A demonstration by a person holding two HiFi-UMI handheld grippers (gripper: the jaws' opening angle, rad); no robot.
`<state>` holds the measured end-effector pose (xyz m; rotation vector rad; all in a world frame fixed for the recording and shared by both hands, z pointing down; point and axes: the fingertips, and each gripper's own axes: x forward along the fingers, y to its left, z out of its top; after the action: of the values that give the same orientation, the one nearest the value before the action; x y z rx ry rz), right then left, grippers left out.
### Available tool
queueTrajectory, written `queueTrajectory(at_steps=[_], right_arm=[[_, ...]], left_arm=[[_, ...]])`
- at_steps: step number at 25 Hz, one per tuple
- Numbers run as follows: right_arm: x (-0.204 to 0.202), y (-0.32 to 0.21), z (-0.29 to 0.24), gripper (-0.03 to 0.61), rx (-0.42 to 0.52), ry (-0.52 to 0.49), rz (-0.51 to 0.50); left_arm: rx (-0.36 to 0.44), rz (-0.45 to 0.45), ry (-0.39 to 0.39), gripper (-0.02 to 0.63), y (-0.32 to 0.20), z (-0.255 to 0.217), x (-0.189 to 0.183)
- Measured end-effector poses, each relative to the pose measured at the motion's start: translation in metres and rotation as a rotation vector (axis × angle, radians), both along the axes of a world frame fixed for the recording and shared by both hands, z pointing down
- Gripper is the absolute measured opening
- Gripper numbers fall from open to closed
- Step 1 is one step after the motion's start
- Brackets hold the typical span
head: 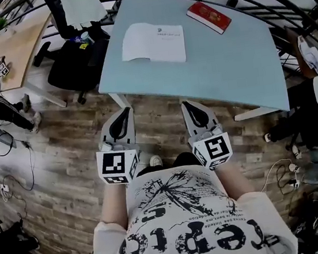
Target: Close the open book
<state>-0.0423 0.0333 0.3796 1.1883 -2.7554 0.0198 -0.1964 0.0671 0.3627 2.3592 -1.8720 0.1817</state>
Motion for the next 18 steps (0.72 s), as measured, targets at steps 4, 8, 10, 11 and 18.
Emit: queueTrajectory(at_steps=[4, 8, 10, 11, 18], right_arm=[[-0.01, -0.033, 0.014, 0.012, -0.027, 0.011, 0.026], [-0.011, -0.074, 0.024, 0.012, -0.04, 0.015, 0.036], [-0.01, -0.099, 0.024, 0.012, -0.032, 0.011, 0.036], [-0.009, -0.113, 0.023, 0.012, -0.027, 0.008, 0.036], [0.003, -0.219, 0.027, 0.012, -0.028, 0.001, 0.034]], left_arm=[[-0.029, 0.035, 0.017, 0.02, -0.036, 0.015, -0.006], [-0.053, 0.058, 0.022, 0.02, -0.078, 0.028, -0.004], [-0.058, 0.057, 0.021, 0.02, -0.102, 0.03, -0.002], [-0.059, 0.056, 0.019, 0.02, -0.115, 0.03, -0.001], [-0.066, 0.038, 0.014, 0.02, -0.221, 0.034, 0.006]])
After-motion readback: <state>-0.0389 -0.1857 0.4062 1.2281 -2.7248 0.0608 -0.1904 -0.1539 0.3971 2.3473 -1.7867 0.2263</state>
